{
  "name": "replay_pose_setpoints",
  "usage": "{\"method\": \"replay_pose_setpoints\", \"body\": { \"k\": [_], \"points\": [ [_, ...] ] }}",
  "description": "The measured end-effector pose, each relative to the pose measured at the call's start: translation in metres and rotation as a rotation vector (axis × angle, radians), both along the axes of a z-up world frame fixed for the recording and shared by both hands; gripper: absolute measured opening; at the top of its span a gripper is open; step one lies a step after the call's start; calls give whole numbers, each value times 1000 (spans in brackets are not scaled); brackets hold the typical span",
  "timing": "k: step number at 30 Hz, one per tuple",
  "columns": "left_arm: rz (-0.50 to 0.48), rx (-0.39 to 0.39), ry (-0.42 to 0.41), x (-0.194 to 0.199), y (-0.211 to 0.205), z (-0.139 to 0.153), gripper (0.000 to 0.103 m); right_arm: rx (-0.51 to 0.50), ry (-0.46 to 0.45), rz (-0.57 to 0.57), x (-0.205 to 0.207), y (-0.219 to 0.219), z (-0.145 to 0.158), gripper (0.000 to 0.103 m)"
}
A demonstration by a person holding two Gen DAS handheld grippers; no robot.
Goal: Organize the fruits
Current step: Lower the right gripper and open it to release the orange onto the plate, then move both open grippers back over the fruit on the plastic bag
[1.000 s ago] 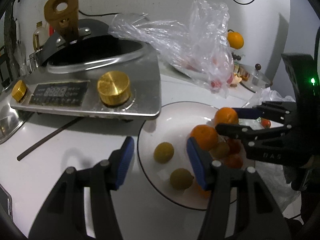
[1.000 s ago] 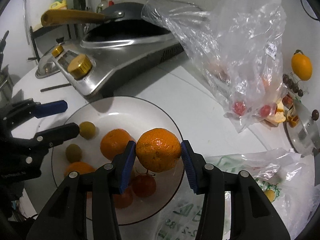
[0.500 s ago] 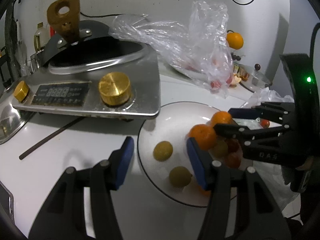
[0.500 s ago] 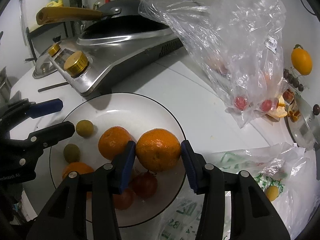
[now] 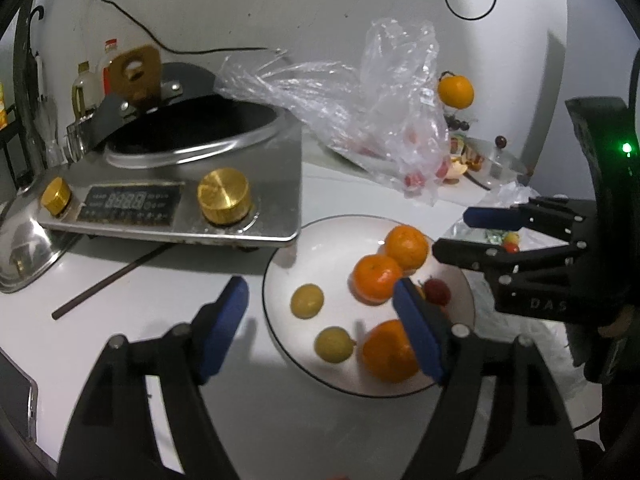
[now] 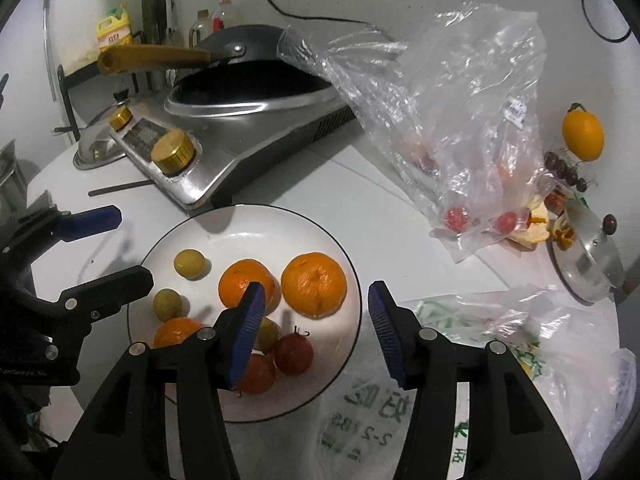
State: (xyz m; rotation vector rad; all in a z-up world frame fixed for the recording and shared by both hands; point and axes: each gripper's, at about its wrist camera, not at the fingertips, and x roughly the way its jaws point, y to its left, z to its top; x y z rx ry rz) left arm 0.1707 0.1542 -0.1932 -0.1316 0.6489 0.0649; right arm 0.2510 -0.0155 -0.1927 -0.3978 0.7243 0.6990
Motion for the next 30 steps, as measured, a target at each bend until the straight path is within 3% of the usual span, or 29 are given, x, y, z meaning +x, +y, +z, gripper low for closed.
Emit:
{"method": "replay_pose_setpoints", "body": {
  "k": [30],
  "points": [
    [-57, 40, -54, -31, -63, 33, 76, 70, -81, -43, -53, -66, 44, 57]
  ]
}}
